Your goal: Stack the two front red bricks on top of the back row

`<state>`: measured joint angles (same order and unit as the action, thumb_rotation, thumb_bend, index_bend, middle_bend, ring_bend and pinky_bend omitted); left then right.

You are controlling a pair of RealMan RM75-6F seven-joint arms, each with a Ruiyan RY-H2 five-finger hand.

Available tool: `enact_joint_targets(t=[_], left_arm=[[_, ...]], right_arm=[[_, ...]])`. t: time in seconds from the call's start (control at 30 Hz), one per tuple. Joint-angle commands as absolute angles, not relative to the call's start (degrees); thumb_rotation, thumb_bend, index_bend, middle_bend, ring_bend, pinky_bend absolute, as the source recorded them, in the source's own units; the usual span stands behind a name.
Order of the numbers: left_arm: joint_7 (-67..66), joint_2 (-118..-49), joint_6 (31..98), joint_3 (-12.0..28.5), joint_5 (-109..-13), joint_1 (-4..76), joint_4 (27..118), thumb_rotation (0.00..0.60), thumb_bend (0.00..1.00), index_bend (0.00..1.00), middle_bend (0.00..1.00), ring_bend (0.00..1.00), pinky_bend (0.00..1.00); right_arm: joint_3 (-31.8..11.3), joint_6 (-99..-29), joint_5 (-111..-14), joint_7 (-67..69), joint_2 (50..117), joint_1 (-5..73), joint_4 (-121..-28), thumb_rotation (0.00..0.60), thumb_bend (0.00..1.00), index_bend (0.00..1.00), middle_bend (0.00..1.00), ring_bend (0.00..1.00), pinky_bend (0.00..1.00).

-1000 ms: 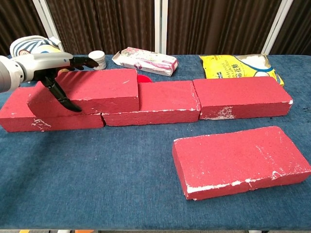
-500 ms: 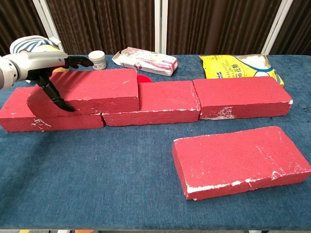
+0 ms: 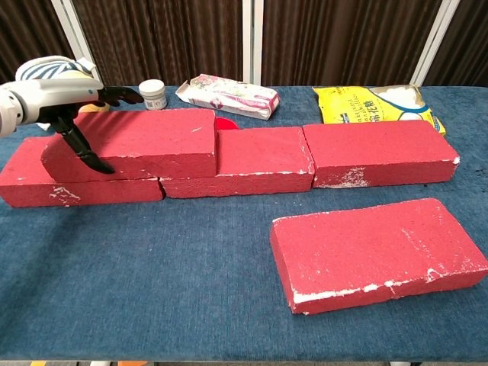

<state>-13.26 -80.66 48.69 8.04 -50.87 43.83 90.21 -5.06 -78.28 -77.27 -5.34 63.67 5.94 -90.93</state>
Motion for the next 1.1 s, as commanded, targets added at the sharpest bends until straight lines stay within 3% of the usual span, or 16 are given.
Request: enact_joint_targets(t=[0.03, 0.2, 0.53, 0.9, 1.1], left_arm=[[-13.1, -80.5, 49.0, 8.0, -51.3, 43.7, 90.6, 0.600, 0.00, 0.04, 0.00, 0.00, 0.00], [-12.8, -79.0, 49.1, 7.9, -52.1, 43.5, 92.8, 0.600, 0.00, 0.04, 0.00, 0.00, 0.00], [-12.0, -74.9, 58.0, 7.3, -59.7, 39.1, 100.7, 0.600, 0.00, 0.04, 0.00, 0.00, 0.00], [-10.4, -65.3, 74.0, -1.3, -69.9, 24.9, 108.6, 0.600, 0.00, 0.04, 0.00, 0.00, 0.00], [-7.1, -62.8, 79.9, -3.3, -74.0, 19.1, 106.9, 0.600, 0.00, 0.04, 0.00, 0.00, 0.00]], right_arm=[[-5.1, -78.3, -77.3, -5.3, 63.6, 5.9, -91.0, 0.600, 0.19, 0.00, 0.00, 0.00, 0.00], [-5.2, -78.8, -77.4, -5.2, 63.2, 5.8, -91.2, 0.600, 0.19, 0.00, 0.00, 0.00, 0.00], [-4.9, -79.8, -79.2, -4.2, 62.5, 5.6, -91.6, 0.600, 0.18, 0.00, 0.00, 0.00, 0.00], [-2.7, -78.2, -86.8, -3.6, 58.5, 7.6, -96.2, 0.600, 0.13, 0.00, 0.00, 0.00, 0.00], [-1.3, -73.3, -92.1, -6.2, 58.4, 11.6, -98.7, 0.600, 0.01, 0.00, 0.00, 0.00, 0.00]])
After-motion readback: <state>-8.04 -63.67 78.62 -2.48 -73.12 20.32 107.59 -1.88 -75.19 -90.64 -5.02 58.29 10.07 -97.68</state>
